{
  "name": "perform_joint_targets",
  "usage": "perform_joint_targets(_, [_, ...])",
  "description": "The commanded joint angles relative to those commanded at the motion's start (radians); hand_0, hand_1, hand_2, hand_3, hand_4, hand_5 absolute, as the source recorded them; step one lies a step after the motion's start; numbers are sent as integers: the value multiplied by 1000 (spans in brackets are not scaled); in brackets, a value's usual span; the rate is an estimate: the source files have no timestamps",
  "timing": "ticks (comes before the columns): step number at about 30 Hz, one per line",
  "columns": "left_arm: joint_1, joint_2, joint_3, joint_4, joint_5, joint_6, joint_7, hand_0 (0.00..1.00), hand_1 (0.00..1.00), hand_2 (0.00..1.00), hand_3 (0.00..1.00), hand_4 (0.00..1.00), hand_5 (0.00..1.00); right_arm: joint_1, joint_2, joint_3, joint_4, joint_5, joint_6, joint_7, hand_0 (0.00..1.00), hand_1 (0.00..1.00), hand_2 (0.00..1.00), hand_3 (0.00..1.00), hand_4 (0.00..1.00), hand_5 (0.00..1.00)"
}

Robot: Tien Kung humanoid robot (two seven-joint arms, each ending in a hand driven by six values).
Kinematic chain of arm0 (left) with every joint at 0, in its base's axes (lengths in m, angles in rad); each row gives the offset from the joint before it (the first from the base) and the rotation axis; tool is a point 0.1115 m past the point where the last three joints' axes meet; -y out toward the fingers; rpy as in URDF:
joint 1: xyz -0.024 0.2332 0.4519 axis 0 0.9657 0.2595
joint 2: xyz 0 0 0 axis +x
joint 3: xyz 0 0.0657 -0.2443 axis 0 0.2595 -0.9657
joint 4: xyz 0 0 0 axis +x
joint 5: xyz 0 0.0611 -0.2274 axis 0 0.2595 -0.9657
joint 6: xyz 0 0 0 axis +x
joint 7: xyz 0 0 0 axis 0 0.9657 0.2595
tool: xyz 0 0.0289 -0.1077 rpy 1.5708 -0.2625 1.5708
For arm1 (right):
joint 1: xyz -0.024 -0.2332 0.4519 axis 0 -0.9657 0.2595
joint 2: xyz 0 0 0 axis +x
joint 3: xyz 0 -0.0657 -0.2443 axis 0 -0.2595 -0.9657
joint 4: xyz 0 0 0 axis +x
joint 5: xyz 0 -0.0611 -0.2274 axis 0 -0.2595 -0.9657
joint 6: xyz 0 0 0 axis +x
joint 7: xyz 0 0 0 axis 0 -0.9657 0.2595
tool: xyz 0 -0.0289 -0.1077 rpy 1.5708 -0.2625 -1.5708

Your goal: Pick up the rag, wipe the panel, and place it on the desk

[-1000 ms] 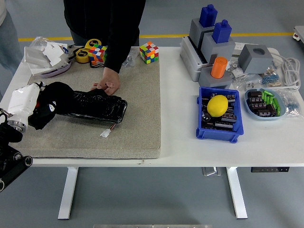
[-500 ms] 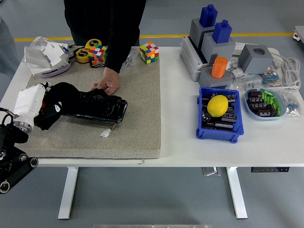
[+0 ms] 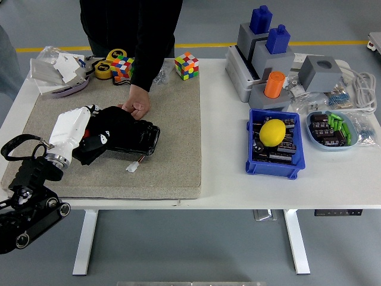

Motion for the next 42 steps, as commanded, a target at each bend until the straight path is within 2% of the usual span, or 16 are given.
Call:
perform_joint_targets(9, [-11, -8, 51, -21, 2, -2, 9, 194, 121, 442, 632, 538, 91, 0, -6, -6, -1, 1, 1, -2, 726, 632, 676, 642, 998, 646])
perform_joint_targets(21, [-52, -22, 105, -72, 10, -11, 32, 195, 121, 442, 632, 540, 94, 4, -7, -18, -3, 6, 2, -1, 725, 631, 676, 642, 998, 648])
perform_joint_targets(29, [-61, -32, 107, -95, 13, -14, 44, 197, 120, 447, 633, 540, 94, 5, -6, -23, -6, 11, 4, -2, 724, 631, 674, 643, 998, 646])
perform_joint_targets(42, [-57, -30, 108, -49, -6, -10, 29, 197, 120, 449, 634, 540, 95, 5, -6, -20, -5, 11, 3, -1, 727, 631, 675, 641, 998, 646])
